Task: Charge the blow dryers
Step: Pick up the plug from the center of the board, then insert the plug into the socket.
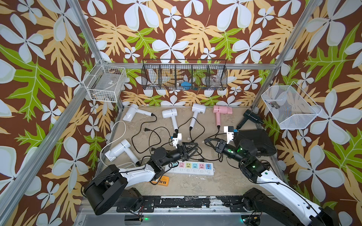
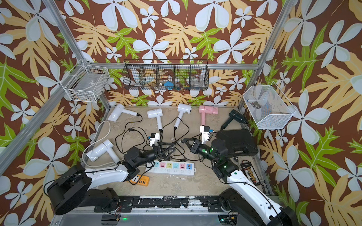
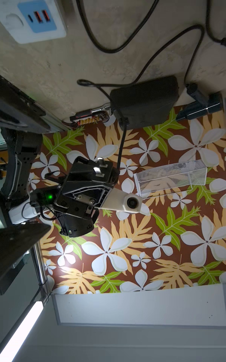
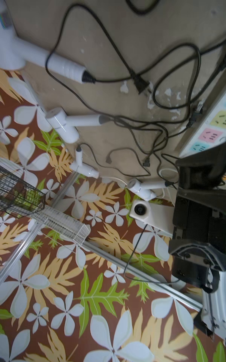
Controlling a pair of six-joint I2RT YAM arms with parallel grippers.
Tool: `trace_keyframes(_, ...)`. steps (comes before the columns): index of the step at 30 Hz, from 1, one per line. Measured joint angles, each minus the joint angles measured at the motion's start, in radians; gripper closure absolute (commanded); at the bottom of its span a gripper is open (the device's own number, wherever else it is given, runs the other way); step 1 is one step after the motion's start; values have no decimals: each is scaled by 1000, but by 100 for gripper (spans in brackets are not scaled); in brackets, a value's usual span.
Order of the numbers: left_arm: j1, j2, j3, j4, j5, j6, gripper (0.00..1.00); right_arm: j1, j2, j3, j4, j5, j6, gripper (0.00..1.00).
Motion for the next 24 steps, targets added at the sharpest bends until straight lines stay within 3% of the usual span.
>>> trace_keyframes(6, 49, -142, 101, -362, -63, 252, 2, -154, -69, 224, -302, 114, -217, 100)
trace_keyframes(12, 60, -223, 152, -611, -213, 489, 0, -173, -70, 362, -433, 200, -372, 100)
trace_keyframes(18, 63, -253, 75, -675, -378, 668, 0, -174, -53, 184, -467, 166, -425, 100)
trace_keyframes(24, 68, -224, -70, -621, -484, 790, 0, -127, -50, 10, -516, 149, -451, 100)
